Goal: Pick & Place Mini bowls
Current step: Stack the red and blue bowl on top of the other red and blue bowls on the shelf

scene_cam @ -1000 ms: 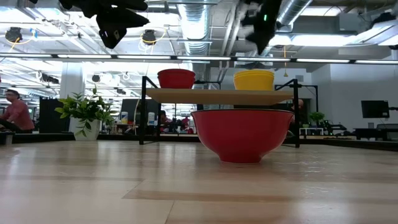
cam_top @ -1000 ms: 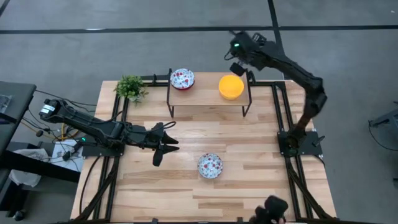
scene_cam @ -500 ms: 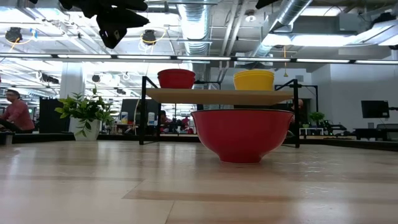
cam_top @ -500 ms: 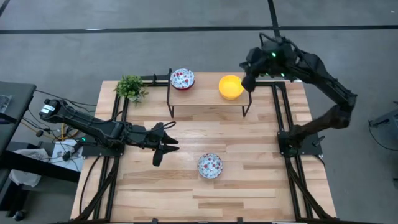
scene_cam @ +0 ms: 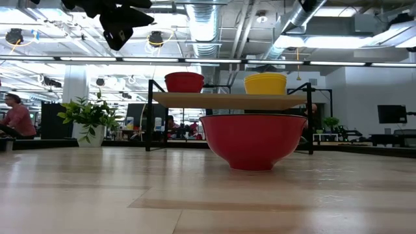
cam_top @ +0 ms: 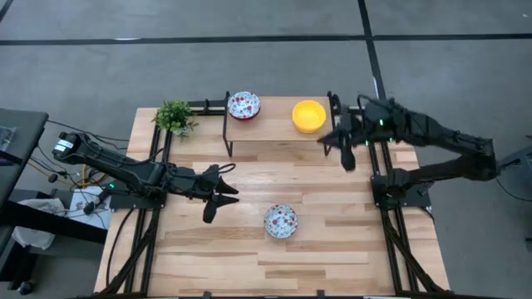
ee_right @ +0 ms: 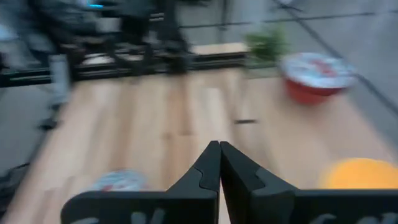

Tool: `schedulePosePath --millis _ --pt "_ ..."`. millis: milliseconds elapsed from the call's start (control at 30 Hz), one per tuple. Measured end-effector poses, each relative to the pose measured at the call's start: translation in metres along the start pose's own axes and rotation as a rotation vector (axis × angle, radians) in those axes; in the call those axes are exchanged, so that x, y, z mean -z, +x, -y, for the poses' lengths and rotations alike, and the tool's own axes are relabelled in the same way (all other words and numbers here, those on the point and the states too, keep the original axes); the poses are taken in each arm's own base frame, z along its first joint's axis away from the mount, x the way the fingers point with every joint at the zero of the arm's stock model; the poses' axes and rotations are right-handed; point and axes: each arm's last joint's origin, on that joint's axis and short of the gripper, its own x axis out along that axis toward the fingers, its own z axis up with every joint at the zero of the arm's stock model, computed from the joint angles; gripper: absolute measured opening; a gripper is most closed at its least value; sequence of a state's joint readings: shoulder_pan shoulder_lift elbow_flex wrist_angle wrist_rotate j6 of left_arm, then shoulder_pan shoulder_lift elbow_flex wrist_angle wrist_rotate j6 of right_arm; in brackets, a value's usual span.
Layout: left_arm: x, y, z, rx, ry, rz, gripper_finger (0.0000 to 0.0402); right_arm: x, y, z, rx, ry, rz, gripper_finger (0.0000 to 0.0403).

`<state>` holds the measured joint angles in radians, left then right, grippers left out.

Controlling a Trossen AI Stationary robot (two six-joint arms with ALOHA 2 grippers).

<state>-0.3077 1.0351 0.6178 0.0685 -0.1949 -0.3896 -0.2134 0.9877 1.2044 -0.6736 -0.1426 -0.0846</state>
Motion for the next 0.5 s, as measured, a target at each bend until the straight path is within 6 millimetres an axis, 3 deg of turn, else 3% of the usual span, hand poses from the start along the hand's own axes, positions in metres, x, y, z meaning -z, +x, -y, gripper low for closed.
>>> schedulePosePath --millis 300,500 --pt "0.0 0.0 0.001 0.02 0.018 -0.006 0.0126 0.05 0.019 -0.056 -0.282 0.039 0.069 0.0" --pt "0.0 0.0 0.002 0.059 0.017 -0.013 0.0126 0.077 0.031 -0.088 -0.351 0.121 -0.001 0.0001"
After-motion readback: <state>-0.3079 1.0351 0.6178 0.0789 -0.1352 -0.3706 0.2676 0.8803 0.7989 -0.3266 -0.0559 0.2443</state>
